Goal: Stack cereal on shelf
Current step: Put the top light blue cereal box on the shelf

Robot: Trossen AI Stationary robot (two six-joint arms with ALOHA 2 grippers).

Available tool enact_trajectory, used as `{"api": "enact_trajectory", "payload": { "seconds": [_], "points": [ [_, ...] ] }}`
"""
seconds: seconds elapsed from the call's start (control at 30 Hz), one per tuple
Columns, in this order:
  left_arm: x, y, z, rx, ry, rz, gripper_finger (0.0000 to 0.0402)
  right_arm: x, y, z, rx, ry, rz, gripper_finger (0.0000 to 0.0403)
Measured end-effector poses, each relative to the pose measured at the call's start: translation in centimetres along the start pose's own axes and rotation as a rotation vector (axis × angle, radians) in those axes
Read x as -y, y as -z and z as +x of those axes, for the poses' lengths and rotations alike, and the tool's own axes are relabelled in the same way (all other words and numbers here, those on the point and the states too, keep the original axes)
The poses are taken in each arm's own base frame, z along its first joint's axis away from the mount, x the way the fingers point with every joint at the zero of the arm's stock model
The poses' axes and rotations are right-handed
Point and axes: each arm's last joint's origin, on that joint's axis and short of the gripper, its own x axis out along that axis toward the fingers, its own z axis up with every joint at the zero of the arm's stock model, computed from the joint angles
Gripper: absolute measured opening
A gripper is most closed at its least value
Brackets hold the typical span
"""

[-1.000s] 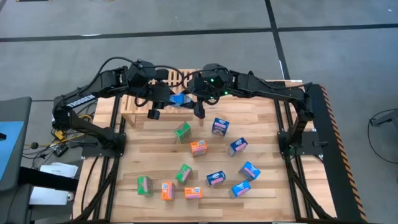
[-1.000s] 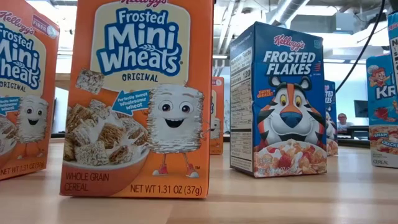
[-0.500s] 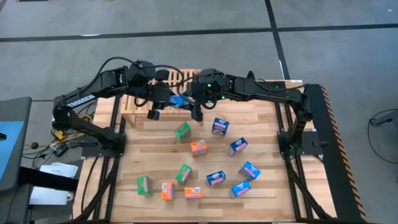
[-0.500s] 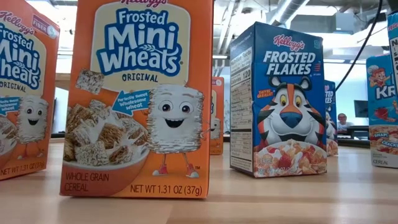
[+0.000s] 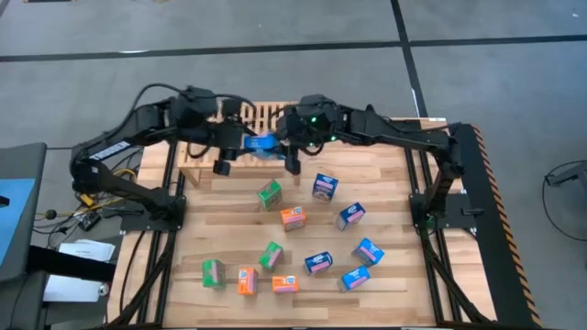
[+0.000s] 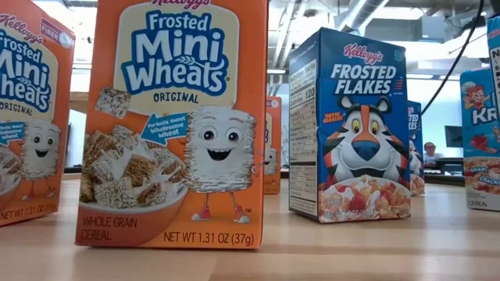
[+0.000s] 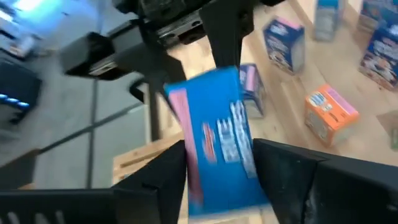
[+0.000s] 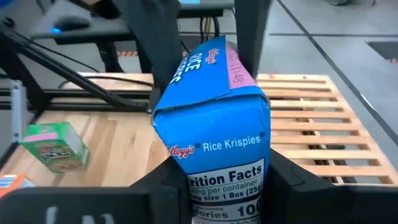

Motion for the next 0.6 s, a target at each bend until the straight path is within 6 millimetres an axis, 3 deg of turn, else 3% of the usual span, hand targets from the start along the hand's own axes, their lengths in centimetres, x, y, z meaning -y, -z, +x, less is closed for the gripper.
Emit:
{"api": "enact_trajectory", "payload": {
  "seconds": [0.17, 0.27, 0.37, 0.5, 0.6],
  "points": [
    [-0.8, -0.7, -4.3, 0.102, -0.102, -0.111, 0.0216, 1.3, -1.4, -2.4, 0.093, -0.057, -0.016, 0.0151],
    [-1.1, -0.3, -5.4, 0.186, -0.063, -0.196, 0.0232, 2.2, -2.3, -4.5, 0.162, -0.105, -0.023, 0.0148],
    [-1.6, 0.6, -4.4, 0.301, -0.025, -0.23, 0.0237, 2.9, -3.2, -6.2, 0.245, -0.189, -0.029, 0.0147],
    [-1.9, 3.2, -1.2, 0.362, -0.076, -0.308, 0.0237, 3.4, -3.9, -8.1, 0.293, -0.217, -0.03, 0.015],
    [-2.1, 5.0, 0.6, 0.527, -0.118, -0.385, 0.0238, 3.4, -4.1, -8.9, 0.307, -0.215, -0.034, 0.0152]
  ]
}}
